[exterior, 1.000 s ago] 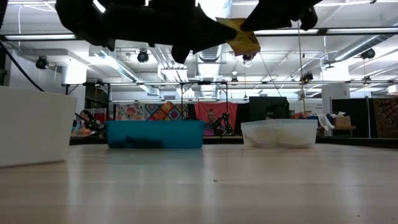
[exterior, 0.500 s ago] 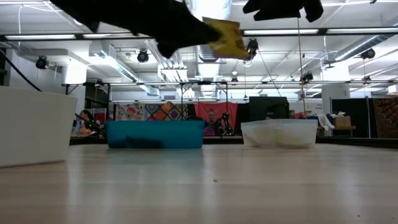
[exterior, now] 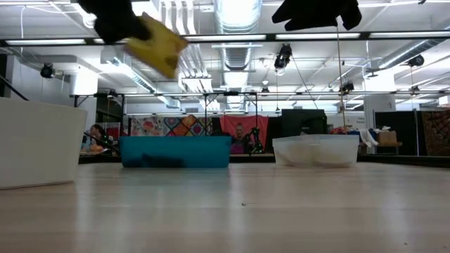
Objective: Sort candy
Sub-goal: Put the yellow candy into the transparent bin
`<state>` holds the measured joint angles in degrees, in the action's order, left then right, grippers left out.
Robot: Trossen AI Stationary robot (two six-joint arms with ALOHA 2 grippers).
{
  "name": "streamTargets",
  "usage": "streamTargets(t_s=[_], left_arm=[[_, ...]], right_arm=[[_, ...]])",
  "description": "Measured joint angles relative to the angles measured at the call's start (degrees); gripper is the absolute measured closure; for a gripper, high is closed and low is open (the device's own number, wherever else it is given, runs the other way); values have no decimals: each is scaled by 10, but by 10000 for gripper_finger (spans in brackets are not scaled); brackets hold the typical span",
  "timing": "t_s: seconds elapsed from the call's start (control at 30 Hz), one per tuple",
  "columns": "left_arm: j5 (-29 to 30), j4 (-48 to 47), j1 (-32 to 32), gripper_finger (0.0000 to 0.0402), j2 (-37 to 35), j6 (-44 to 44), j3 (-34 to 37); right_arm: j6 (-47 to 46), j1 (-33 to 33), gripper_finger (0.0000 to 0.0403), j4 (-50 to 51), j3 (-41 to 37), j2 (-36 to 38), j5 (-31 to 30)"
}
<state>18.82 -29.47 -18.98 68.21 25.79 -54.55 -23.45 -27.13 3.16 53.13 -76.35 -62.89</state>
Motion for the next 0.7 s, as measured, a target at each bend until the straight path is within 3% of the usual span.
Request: streamTargets(t_s=[0.23, 0.33, 0.53, 0.7], left_arm=[[-65, -366, -76, 401, 42, 166, -138], [-108, -463, -96, 401, 69, 216, -169], [-253, -473, -103, 401, 114, 246, -150], [-322, -475, -104, 401, 151, 259, -117]], right_arm=[[-25, 8, 207, 7, 0, -16, -1], [-30, 8, 207, 8, 0, -16, 0], [-30, 8, 207, 10, 0, -16, 4], [-29, 8, 206, 10, 0, -16, 4]])
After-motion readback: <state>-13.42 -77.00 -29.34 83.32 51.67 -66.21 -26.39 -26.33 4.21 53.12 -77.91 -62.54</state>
